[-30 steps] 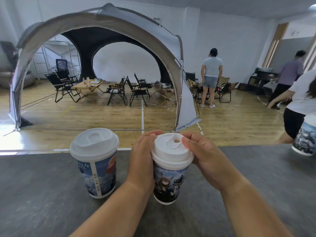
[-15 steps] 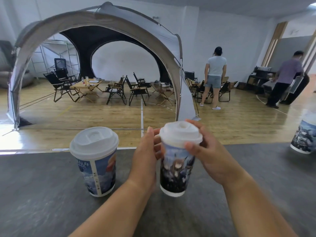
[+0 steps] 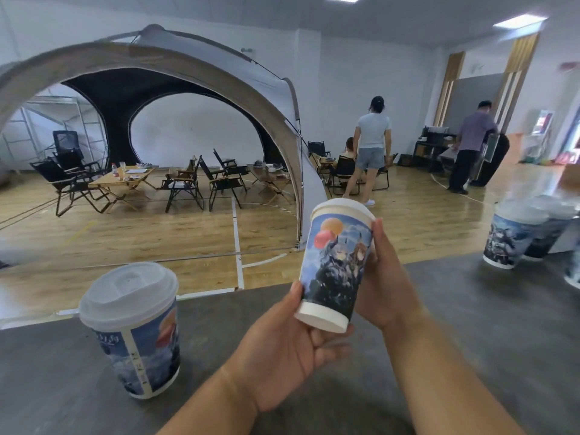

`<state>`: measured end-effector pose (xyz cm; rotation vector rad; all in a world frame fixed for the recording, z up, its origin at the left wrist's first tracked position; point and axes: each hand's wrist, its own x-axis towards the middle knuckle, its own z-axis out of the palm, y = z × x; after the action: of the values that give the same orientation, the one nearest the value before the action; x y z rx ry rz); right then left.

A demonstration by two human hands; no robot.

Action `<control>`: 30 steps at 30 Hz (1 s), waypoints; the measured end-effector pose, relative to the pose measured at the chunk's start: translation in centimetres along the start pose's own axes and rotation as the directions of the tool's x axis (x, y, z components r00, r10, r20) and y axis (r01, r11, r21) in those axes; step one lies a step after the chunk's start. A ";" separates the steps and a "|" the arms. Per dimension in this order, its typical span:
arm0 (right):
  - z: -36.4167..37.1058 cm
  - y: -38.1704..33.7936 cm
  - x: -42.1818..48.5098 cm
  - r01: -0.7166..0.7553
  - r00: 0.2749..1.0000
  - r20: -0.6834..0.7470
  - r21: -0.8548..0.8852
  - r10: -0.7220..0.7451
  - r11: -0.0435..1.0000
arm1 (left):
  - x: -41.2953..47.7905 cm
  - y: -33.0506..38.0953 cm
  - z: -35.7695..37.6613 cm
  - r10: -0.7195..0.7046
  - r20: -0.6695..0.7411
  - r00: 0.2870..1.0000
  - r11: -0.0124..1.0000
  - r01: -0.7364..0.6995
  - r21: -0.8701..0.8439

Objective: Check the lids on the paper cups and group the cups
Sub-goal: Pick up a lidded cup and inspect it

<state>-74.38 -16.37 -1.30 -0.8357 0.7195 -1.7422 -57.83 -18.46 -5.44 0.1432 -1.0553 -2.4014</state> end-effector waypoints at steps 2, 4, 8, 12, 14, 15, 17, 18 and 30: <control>0.3 0.2 0.1 0.089 0.996 -0.007 -0.076 -0.089 0.993 | 0.3 -0.1 0.2 0.114 -0.173 0.978 0.990 -0.096 0.107; 0.4 0.4 0.3 0.154 0.988 -0.016 -0.113 -0.157 0.982 | 0.5 -0.4 0.7 0.297 -0.293 0.909 0.916 -0.185 0.357; 0.9 0.6 0.5 0.181 0.979 -0.038 -0.296 -0.201 0.938 | 0.0 -0.7 2.2 0.563 -0.279 0.778 0.637 -0.193 0.746; 0.6 0.2 0.6 0.173 0.976 -0.090 -0.231 -0.198 0.957 | 0.1 -1.1 2.9 0.490 -0.319 0.811 0.738 -0.191 0.647; 0.3 -0.1 0.5 0.102 0.994 -0.034 -0.103 -0.106 0.989 | 0.2 -1.5 2.9 0.251 -0.370 0.895 0.929 -0.115 0.352; 0.2 -0.2 0.4 0.021 1.000 0.009 -0.015 -0.021 1.000 | 0.0 -1.6 3.0 0.125 -0.341 0.932 0.979 -0.059 0.196; -0.4 -0.2 0.3 -0.119 0.991 0.070 0.081 0.113 0.990 | 0.0 -1.7 3.1 -0.033 -0.225 0.974 0.999 0.038 0.016; -0.7 -0.1 0.5 -0.168 0.983 0.092 0.111 0.158 0.979 | 0.0 -1.8 2.9 -0.046 -0.173 0.984 0.999 0.042 -0.030; 0.3 1.0 0.6 0.023 0.991 0.135 -0.133 -0.004 0.991 | 0.1 -2.3 2.4 0.510 -0.346 0.788 0.753 -0.214 0.622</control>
<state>-73.72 -17.26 -1.76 -1.0421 0.7485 -1.6454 -59.53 -15.59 -5.45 0.6538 -1.3344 -1.5039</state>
